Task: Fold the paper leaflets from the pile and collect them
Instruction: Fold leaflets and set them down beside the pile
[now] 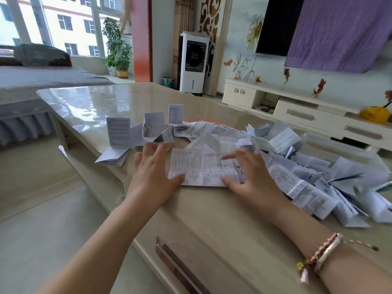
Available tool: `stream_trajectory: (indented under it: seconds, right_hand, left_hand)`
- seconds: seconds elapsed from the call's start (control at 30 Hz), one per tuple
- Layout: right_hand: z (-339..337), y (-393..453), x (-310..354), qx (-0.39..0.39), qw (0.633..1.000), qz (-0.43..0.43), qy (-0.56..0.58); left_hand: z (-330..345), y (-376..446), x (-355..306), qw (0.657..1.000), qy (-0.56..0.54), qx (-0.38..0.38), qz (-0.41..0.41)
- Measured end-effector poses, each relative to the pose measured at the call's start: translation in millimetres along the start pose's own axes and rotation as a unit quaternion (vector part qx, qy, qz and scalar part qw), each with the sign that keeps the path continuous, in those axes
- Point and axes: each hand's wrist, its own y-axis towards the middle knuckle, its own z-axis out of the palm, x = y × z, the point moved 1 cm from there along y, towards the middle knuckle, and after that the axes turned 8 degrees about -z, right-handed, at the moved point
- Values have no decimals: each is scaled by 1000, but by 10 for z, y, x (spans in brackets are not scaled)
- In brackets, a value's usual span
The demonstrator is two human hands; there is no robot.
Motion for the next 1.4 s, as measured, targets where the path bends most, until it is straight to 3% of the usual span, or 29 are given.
stream_trajectory:
  seconds: [0.13,0.27,0.47,0.63,0.77,0.83,1.03,1.17,1.27,1.4]
  right_hand:
    - [53,-23,23,96,995,-26,25]
    - [25,-11,3,115,993,-15,24]
    - [-10,-18,24,65,998,-26,6]
    - [-71,-36,25,13,995,15,94]
    - [-102,-4,59,-36,971,68,228]
    - [-91,9,19,-49,965,88,241]
    - [-43,15,-54,9,994,101,29]
    - [18,51,-73,90,980,93,-153]
    - [21,42,-68,83,976,67,-191]
    - [14,6,-17,49,986,-60,-147]
  left_hand:
    - [23,-3,22,993,-3,55,101]
    - [65,-6,48,985,22,82,148]
    - [7,31,35,984,19,70,163]
    - [-44,22,7,986,-94,83,108]
    - [-52,37,4,981,-156,83,75]
    - [-28,33,5,981,-170,72,56]
    - [60,-56,-33,997,11,29,75]
    - [76,-61,-38,992,85,26,86]
    - [89,-61,-5,989,101,6,108]
    - [110,-53,-51,973,95,38,209]
